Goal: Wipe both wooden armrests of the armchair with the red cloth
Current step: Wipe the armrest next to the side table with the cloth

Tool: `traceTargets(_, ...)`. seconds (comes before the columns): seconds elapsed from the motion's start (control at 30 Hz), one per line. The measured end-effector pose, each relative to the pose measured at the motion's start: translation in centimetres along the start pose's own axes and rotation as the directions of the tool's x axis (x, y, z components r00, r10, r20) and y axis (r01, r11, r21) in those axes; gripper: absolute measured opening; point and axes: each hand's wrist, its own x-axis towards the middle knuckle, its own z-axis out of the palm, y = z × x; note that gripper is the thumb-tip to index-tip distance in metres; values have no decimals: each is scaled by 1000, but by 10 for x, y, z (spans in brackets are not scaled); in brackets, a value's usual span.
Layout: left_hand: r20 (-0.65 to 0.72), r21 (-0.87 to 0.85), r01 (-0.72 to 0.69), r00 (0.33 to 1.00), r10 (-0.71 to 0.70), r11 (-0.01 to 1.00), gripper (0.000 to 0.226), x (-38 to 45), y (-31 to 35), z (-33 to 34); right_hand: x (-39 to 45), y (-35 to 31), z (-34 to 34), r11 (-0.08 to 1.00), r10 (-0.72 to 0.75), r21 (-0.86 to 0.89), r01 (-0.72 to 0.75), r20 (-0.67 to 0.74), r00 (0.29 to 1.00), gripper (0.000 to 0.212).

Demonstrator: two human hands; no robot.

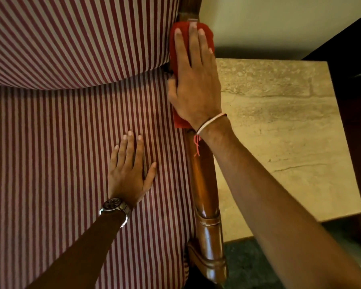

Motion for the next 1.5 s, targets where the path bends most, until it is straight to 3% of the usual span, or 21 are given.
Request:
traceTargets(0.23, 7, -7, 1, 1000, -1, 1000, 77, -1, -1, 3, -154, -1, 2, 999, -28, 31, 27, 41, 999, 81)
traceTargets(0.47, -8, 6, 3, 1000, -3, 1000, 77, 0, 0, 2, -14, 1, -4, 998, -11, 61, 10, 2, 1000, 78)
traceTargets(0.73, 1, -19, 22, 1000, -22, 1000, 76, -5, 0, 5, -155, -1, 4, 998, -10, 58, 8, 41, 999, 83)
traceTargets(1.0, 7, -8, 25, 1000, -25, 1000, 75, -5, 1, 2, -23, -2, -2, 999, 11, 50, -11, -12, 1000, 75)
traceTargets(1.2, 25, -21, 27, 999, -26, 999, 76, -3, 0, -1, -192, -6, -1, 997, 17, 72, -20, 37, 999, 83)
traceTargets(1.27, 21, -29, 33, 999, -32, 999, 75, -5, 1, -2, -214, -5, 1, 999, 26, 36, -28, 47, 999, 85)
traceTargets(1.5, 37, -18, 38, 999, -37, 999, 75, -7, 3, -5, -70, -1, -1, 994, 29, 101, -31, 17, 999, 81)
